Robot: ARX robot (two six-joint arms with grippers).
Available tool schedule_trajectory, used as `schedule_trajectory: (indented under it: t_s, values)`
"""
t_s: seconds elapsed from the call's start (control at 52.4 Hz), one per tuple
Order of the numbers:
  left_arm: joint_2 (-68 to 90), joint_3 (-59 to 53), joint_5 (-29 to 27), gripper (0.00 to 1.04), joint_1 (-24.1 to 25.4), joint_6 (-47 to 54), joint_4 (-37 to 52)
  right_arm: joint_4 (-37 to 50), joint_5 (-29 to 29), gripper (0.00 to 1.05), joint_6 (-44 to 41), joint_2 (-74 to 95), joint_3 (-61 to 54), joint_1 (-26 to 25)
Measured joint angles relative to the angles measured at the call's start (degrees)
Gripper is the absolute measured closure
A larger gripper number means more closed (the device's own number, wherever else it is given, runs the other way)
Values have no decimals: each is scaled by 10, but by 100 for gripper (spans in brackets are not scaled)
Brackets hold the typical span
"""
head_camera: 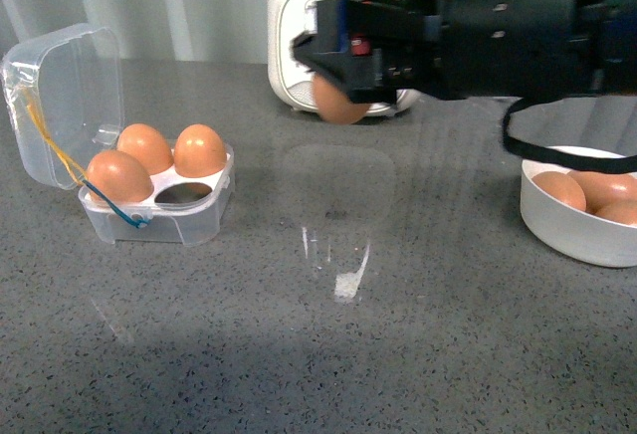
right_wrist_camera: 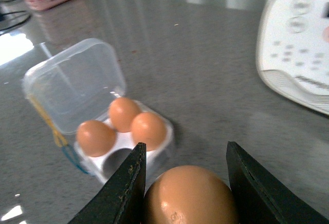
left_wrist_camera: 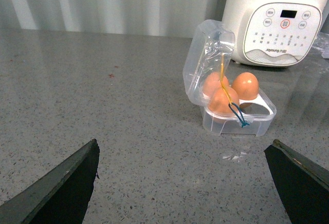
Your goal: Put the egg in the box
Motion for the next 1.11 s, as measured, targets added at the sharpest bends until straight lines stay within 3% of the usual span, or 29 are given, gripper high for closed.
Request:
schedule_trajectory:
  t_s: [0.305,1.107]
  values:
    - [0,0,0,7,0,0,0,-64,-30,64,5,92,104,73]
    - [0,0,0,7,0,0,0,-105,-23,64,-4,177,200,102]
